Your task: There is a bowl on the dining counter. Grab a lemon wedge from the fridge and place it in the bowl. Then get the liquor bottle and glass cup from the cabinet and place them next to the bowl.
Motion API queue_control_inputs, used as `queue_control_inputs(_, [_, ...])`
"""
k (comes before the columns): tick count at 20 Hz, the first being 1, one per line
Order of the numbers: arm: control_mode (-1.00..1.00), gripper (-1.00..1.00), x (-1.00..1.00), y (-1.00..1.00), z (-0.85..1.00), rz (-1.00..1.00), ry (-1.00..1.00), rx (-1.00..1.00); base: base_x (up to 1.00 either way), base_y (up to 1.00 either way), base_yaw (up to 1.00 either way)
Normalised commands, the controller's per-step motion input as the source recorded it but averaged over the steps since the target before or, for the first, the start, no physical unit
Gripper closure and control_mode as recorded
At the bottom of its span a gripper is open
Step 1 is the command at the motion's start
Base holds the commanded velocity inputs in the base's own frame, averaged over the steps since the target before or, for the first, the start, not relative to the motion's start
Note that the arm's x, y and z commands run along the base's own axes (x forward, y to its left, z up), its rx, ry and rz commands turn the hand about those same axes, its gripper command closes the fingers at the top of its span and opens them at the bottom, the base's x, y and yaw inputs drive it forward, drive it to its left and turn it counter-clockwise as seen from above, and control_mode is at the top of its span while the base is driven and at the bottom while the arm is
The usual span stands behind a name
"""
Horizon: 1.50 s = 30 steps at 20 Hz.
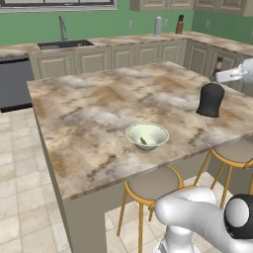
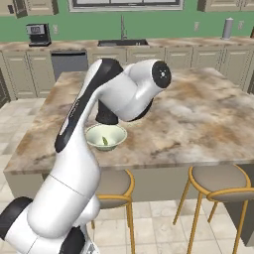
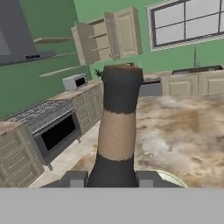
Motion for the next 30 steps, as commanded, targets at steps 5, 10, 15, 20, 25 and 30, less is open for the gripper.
queue_control_inputs(5, [-1.00, 1.00, 0.60, -0.36, -0.55, 0.28, 0.00, 0.00, 0.00, 0.00, 0.00])
queue_control_inputs(10, [-1.00, 1.00, 0.48, -0.07, -0.53, 0.25, -0.03, 0.00, 0.00, 0.00, 0.00])
queue_control_inputs(15, [-1.00, 1.00, 0.46, 0.00, -0.40, 0.20, -0.08, 0.00, 0.00, 0.00, 0.00])
queue_control_inputs(20, [-1.00, 1.00, 0.45, 0.00, -0.29, 0.16, -0.14, 0.00, 0.00, 0.00, 0.00])
queue_control_inputs(25, [-1.00, 1.00, 0.43, 0.00, -0.38, 0.10, -0.15, 0.00, 0.00, 0.00, 0.00])
queue_control_inputs(30, [-1.00, 1.00, 0.26, -0.03, -0.49, 0.05, -0.15, 0.00, 0.00, 0.00, 0.00])
